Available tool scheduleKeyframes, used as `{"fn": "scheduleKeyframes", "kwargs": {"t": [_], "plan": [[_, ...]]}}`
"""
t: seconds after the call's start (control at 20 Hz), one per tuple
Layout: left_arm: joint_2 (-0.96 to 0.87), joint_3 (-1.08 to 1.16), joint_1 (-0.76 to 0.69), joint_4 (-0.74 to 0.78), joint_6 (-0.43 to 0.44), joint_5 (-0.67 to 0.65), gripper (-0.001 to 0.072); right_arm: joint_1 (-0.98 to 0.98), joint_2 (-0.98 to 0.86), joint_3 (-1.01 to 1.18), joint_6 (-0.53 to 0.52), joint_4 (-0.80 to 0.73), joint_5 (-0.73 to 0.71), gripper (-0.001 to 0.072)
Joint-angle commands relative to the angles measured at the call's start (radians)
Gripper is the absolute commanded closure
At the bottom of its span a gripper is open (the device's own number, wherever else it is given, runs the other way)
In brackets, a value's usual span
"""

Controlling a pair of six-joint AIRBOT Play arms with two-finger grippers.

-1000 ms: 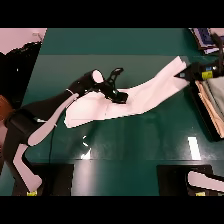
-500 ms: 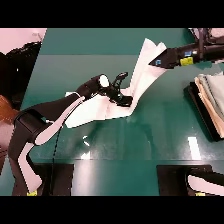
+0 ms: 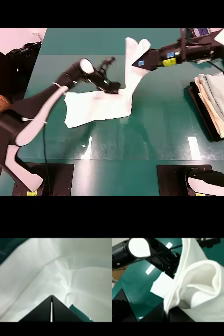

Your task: Fold the shirts.

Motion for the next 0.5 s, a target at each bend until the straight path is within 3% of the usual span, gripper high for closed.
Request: {"fn": "scheduleKeyframes", "kwargs": {"t": [0.0,0.15,0.3,0.35,0.4,0.45], "plan": [[0.139,0.002,0.154,0.073,0.009,-0.061,0.068,0.122,-0.079,0.002,-0.109,0.167,-0.091,0.0695],[0.266,0.002,0.293,0.121,0.02,-0.105,0.068,0.276,-0.211,0.016,-0.251,0.294,-0.214,0.0695],[0.352,0.002,0.387,0.135,0.035,-0.138,0.068,0.409,-0.394,0.156,-0.285,0.286,-0.257,0.0681],[0.375,0.002,0.413,0.134,0.035,-0.149,0.068,0.441,-0.452,0.216,-0.301,0.285,-0.266,0.0455],[0.389,0.002,0.434,0.134,0.035,-0.161,0.068,0.46,-0.5,0.269,-0.306,0.286,-0.262,0.0137],[0.4,0.002,0.449,0.135,0.035,-0.172,0.068,0.466,-0.535,0.313,-0.302,0.286,-0.244,0.0059]]}}
